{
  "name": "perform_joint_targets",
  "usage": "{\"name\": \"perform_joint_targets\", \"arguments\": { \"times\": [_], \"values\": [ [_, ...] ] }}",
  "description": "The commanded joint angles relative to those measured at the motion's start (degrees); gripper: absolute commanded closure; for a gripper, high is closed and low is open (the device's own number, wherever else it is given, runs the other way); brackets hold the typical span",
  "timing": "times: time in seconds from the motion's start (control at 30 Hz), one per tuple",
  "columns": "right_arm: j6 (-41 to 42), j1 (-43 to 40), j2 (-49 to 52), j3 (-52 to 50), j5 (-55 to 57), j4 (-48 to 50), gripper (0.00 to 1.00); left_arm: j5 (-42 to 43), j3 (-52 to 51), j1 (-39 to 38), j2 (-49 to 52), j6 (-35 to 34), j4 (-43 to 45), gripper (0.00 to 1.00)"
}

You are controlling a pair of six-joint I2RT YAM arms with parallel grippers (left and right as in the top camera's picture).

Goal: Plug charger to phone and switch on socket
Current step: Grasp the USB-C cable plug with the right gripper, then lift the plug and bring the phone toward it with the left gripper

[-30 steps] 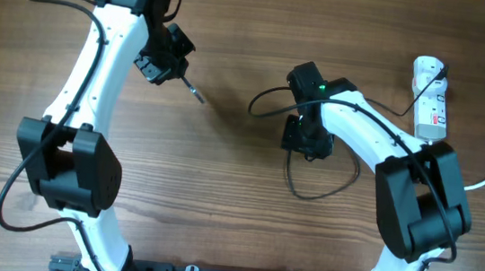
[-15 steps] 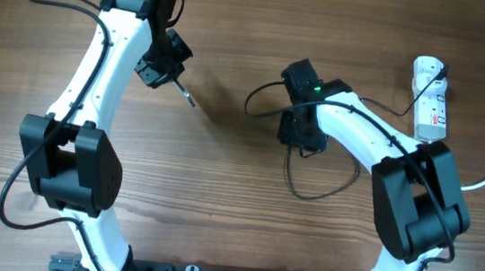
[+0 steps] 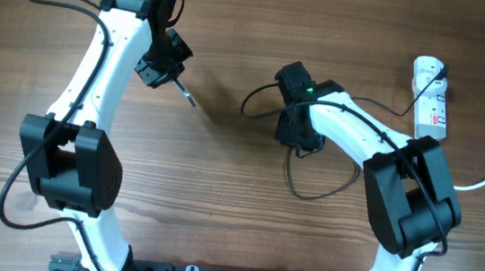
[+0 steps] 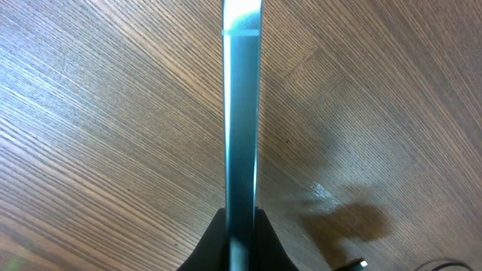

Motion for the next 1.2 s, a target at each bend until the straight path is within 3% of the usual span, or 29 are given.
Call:
{"name": "perform_joint_targets", "arguments": {
  "times": [0.0, 0.47, 0.67, 0.8, 1.0, 1.17],
  "values": [
    [0.48, 0.28, 4.94, -1.64, -0.28, 0.70, 0.76, -0.96, -0.15, 0.04, -1.66, 0.66, 0.13, 0.96],
    [0.31, 0.28, 4.94, -1.64, -3.10, -0.61, 0.77, -0.07, -0.15, -0.02, -1.66, 0.66, 0.13, 0.96],
    [0.76, 0.26, 4.94, -1.64, -3.52, -0.42, 0.83, -0.07, -0.15, -0.02, -1.66, 0.66, 0.13, 0.96],
    [1.73, 0.28, 4.94, -1.64, -3.61, -1.55, 0.78, -0.07, -0.15, -0.02, -1.66, 0.66, 0.15, 0.96],
    [2.69, 0.26, 4.94, -1.64, -4.37, -1.79, 0.80, -0.04, -0.15, -0.02, -1.66, 0.66, 0.11, 0.96],
    [2.45, 0.28, 4.96, -1.64, -4.59, -2.71, 0.76, -0.04, -0.15, -0.02, -1.66, 0.66, -0.02, 0.96]
  ]
}}
